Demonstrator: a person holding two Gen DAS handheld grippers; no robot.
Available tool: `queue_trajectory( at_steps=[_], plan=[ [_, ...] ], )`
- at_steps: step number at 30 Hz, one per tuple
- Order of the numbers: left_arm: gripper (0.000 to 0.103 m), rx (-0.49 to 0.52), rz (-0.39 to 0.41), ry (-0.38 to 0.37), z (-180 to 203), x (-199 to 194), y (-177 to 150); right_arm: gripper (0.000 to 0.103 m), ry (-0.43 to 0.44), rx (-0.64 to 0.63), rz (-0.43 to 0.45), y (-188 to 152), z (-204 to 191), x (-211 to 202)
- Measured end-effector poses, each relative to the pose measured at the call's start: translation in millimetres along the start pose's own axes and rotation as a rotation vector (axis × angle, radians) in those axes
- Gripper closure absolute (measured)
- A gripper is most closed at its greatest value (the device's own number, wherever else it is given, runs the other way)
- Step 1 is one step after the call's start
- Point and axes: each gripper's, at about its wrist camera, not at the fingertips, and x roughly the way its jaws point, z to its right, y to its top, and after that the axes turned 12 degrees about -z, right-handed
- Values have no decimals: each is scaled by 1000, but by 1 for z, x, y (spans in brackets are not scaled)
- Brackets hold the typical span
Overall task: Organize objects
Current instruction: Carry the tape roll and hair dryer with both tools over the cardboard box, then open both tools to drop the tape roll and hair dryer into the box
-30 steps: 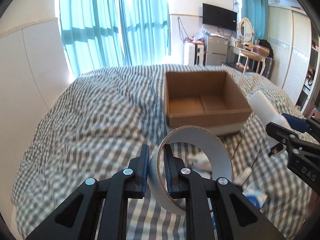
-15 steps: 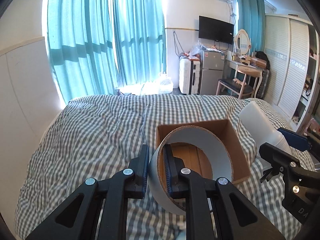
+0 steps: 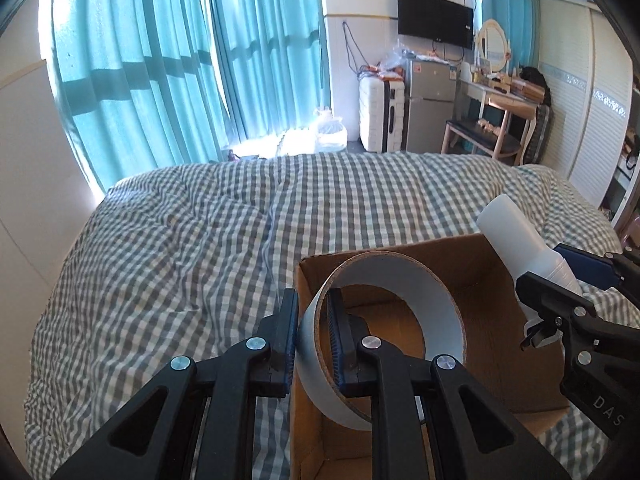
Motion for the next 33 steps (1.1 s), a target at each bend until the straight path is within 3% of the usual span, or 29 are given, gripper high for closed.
queue_trajectory(
  at_steps=[10, 18, 20, 22, 23, 27, 33],
  plan=[
    [88, 45, -71, 1, 13, 46, -5, 60, 22, -14, -76, -10, 1, 49],
    [84, 82, -95, -18, 22, 52, -10, 60, 10, -22, -61, -17, 1, 47],
    [77, 89, -97, -34, 24, 47, -12, 60, 13, -17, -49, -19, 3, 39],
    [49, 103, -106, -42, 25, 42, -14, 58, 7, -9, -23, -20, 4, 26],
    [48, 114, -104, -58, 26, 38, -17, 53, 7, 0, -6, -20, 6, 18],
    [23, 136, -54, 15, 29, 14, -27, 47, 19, 36, 38, -25, 12, -11],
    [18, 111, 39, 46, 22, -39, -37, 47, 9, 36, 94, -39, 14, -67]
  ],
)
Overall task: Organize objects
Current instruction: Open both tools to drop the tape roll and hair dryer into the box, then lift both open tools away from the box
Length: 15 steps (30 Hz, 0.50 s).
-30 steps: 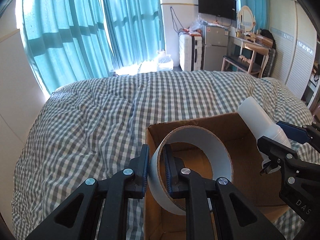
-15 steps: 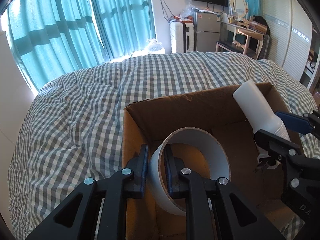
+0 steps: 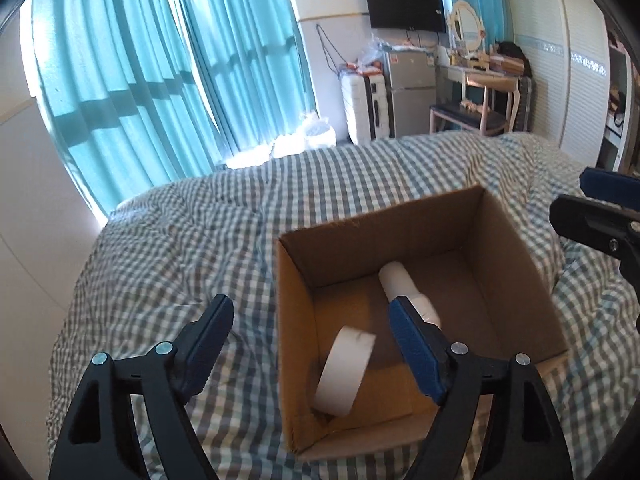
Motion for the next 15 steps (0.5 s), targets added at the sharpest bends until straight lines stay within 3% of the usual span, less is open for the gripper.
queue_trajectory(
  at_steps=[4, 7, 15],
  plan=[
    [9, -34, 62, 20, -11, -44, -3, 46, -4, -6, 41, -5, 0, -41],
    [6, -54, 104, 39, -18, -77, -7, 40, -15, -15, 79, -10, -3, -72],
    [2, -110, 187, 46, -35, -149, -39, 30, -37, -84, 132, -45, -25, -139]
  ],
)
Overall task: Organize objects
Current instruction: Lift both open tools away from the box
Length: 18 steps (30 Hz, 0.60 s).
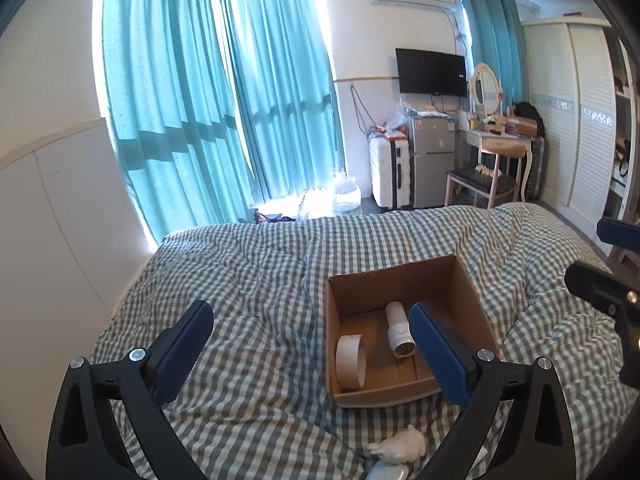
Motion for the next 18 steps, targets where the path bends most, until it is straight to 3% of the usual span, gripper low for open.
queue_trajectory(
  at_steps=[9, 18],
  plan=[
    [0, -57, 14, 18, -16, -46, -41, 29, -9, -47, 3, -48, -31, -42],
    [0, -95, -65, -3, -17, -40, -100, 29, -22, -20, -23, -100, -50, -48]
  ],
)
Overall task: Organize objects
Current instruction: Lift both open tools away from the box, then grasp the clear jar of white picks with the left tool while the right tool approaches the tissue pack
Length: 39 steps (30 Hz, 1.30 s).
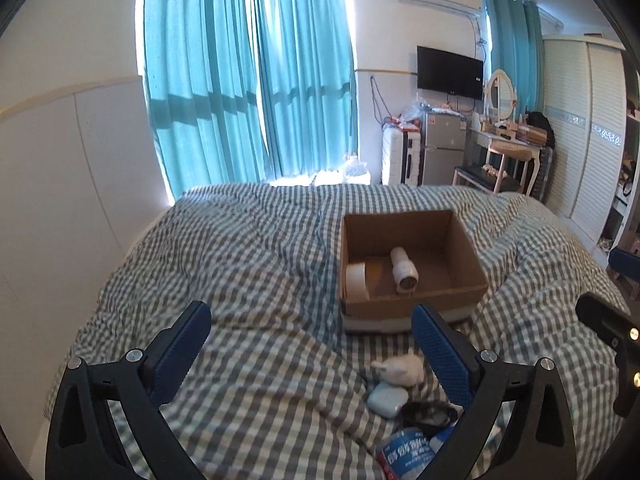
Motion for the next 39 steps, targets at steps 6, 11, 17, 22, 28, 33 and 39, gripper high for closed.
queue_trajectory(
  at_steps=[6, 11, 17, 22, 28, 33, 39],
  plan=[
    [0, -11, -122, -14, 2, 35, -45, 29, 7, 56, -75, -30, -4, 29],
    [0, -16, -210, -18, 8, 58, -80, 29, 33, 109, -162, -63, -4, 61],
    [0, 5, -322, -97, 26, 76, -111, 29, 46, 190, -222, -88, 9, 78],
    [0, 44, -314, -138, 42, 69, -116, 29, 45, 209, -231, -93, 13, 80],
    [0, 127, -317, -176, 70, 68, -125, 29, 36, 219, -238, -95, 14, 82],
    [0, 178, -344, -167, 85, 82, -136, 29, 34, 221, -248, -98, 13, 87],
    [14, 212, -352, -167, 90, 100, -146, 29, 43, 205, -263, -102, 5, 92]
  ],
)
